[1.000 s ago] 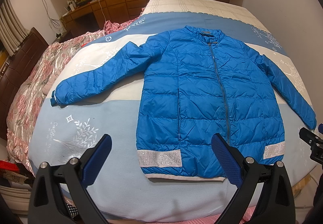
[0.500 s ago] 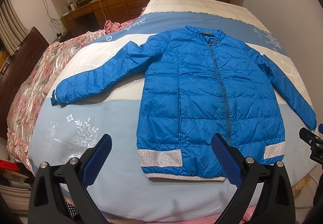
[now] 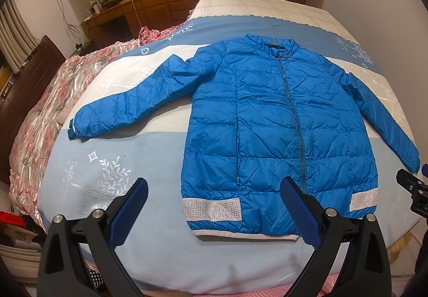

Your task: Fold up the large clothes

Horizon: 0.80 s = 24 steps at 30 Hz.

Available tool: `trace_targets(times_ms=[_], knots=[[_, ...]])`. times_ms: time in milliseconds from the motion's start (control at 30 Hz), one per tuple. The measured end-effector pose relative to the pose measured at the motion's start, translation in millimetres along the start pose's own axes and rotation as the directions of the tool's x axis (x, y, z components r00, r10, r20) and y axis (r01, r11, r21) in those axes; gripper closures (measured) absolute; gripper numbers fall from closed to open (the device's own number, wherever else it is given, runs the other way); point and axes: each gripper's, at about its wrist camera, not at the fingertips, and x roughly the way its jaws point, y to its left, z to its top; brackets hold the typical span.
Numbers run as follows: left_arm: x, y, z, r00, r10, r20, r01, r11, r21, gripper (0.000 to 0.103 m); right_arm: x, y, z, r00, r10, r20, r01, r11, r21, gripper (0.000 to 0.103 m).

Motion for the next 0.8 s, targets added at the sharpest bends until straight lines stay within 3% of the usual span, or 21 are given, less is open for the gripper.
trace_targets(times_ms=[467, 633, 800], knots=[[3.5, -3.0, 0.4, 1.000, 0.006, 0.001, -0.006, 1.000, 0.007, 0.004, 13.6, -10.8, 4.3, 0.999, 0.043, 0.032, -0.043, 0.999, 0.006, 0.003], [11.7, -30.0, 16.6, 1.000, -0.018, 0.000, 0.018, 1.000, 0.023, 0.004, 29.2, -56.5, 11.6, 0.999, 0.032, 0.013, -0.033, 0.998, 0.049, 0.003], [24.0, -81.6, 39.8, 0.998, -0.064, 0.002, 0.064, 0.995, 0.078, 0.004, 43.4, -136.4, 18.2, 1.000, 0.002, 0.004, -0.002, 0.990, 0.140, 0.003]])
